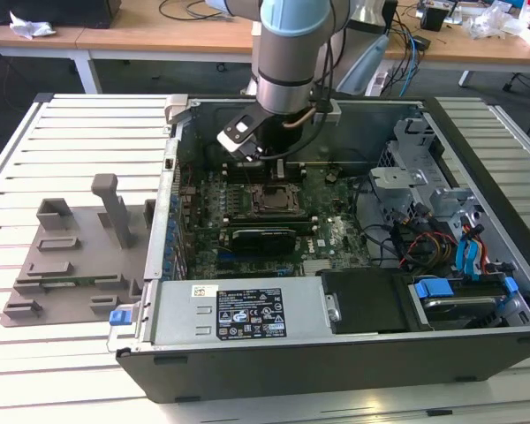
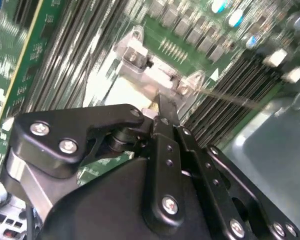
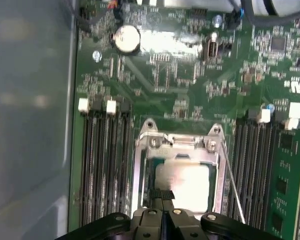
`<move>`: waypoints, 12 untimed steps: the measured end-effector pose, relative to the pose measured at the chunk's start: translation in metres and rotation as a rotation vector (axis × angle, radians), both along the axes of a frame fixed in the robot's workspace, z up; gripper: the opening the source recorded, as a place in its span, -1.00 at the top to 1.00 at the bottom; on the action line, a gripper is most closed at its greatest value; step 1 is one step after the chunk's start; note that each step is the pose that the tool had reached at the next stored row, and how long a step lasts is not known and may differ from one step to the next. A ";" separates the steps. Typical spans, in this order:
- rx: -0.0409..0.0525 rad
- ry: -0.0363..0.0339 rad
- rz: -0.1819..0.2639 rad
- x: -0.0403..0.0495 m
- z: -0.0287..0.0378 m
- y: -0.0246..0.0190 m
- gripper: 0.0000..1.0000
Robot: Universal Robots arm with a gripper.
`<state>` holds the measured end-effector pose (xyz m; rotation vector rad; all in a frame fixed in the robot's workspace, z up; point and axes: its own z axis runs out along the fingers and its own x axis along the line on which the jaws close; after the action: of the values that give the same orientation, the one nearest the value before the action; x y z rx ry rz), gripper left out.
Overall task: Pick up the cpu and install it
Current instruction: 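Close the cpu cover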
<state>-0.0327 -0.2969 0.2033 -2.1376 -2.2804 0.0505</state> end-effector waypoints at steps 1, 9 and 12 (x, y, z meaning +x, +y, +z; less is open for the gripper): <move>-0.0002 0.0014 0.000 0.0042 -0.0003 -0.0001 0.79; -0.0009 0.0054 0.000 0.0246 -0.0007 -0.0002 0.79; 0.0006 0.0047 0.000 0.0266 0.0031 0.0002 0.79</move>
<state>-0.0061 -0.2967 0.2064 -2.1349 -2.2776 0.0549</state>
